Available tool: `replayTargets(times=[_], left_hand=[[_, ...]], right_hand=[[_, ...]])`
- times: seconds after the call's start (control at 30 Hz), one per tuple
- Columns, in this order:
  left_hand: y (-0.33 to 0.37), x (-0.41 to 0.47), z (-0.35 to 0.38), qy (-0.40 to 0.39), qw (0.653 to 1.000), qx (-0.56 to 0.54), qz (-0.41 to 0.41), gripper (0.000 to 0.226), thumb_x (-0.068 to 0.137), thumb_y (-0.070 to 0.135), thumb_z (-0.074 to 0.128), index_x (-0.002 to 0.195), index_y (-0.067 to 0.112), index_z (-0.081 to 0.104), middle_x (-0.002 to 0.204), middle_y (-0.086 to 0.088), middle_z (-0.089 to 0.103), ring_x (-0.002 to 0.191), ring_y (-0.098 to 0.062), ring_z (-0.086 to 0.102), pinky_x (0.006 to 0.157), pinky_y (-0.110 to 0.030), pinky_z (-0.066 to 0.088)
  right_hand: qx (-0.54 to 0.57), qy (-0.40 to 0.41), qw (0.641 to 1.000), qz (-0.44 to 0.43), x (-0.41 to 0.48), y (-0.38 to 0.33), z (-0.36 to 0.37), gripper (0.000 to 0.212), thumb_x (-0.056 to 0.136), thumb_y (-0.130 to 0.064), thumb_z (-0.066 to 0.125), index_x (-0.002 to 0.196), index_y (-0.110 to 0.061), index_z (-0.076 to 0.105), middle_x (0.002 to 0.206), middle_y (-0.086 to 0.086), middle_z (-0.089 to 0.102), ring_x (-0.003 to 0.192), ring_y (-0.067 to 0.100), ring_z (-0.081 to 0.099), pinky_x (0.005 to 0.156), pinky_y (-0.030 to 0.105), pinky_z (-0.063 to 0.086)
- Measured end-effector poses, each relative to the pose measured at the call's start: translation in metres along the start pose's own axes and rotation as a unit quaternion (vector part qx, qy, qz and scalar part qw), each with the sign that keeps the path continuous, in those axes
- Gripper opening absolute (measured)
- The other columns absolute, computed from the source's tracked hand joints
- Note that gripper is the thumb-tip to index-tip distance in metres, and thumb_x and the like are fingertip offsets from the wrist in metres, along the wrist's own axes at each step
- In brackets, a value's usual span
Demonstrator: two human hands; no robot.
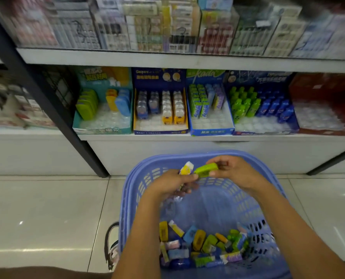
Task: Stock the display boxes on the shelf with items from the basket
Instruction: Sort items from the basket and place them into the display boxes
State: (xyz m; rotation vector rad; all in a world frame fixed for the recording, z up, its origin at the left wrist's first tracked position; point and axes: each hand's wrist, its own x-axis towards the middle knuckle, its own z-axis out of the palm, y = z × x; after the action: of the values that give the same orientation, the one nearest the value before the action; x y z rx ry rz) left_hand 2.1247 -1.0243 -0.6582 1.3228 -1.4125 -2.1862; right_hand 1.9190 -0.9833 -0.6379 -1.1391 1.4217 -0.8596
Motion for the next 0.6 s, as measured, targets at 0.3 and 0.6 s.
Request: replayTargets(times=[0.3, 0.6], left_hand=[[0.048, -0.044, -0.033, 0.064, 0.981, -0.117, 0.142, 0.009, 0.087, 0.014, 0.063, 0.092, 0.009, 0.069, 0.067, -0.001, 0.068, 0.050, -0.005, 0.055, 0.050, -0.016, 0.045], [0.059, -0.091, -0.094, 0.303, 0.917, -0.045, 0.254, 0.006, 0.084, 0.015, 0.069, 0.085, 0.020, 0.068, 0.052, 0.005, 0.061, 0.047, -0.006, 0.053, 0.049, -0.020, 0.044]], right_hand=[[-0.006, -0.010, 0.992, -0.127, 0.008, -0.082, 0.039, 0.034, 0.084, 0.013, 0.058, 0.099, -0.017, 0.068, 0.106, -0.001, 0.069, 0.094, 0.014, 0.068, 0.077, 0.019, 0.053], [0.038, -0.006, 0.993, -0.115, 0.059, -0.139, 0.118, 0.019, 0.084, 0.000, 0.065, 0.099, -0.012, 0.065, 0.084, 0.004, 0.069, 0.064, 0.012, 0.068, 0.060, 0.019, 0.054]])
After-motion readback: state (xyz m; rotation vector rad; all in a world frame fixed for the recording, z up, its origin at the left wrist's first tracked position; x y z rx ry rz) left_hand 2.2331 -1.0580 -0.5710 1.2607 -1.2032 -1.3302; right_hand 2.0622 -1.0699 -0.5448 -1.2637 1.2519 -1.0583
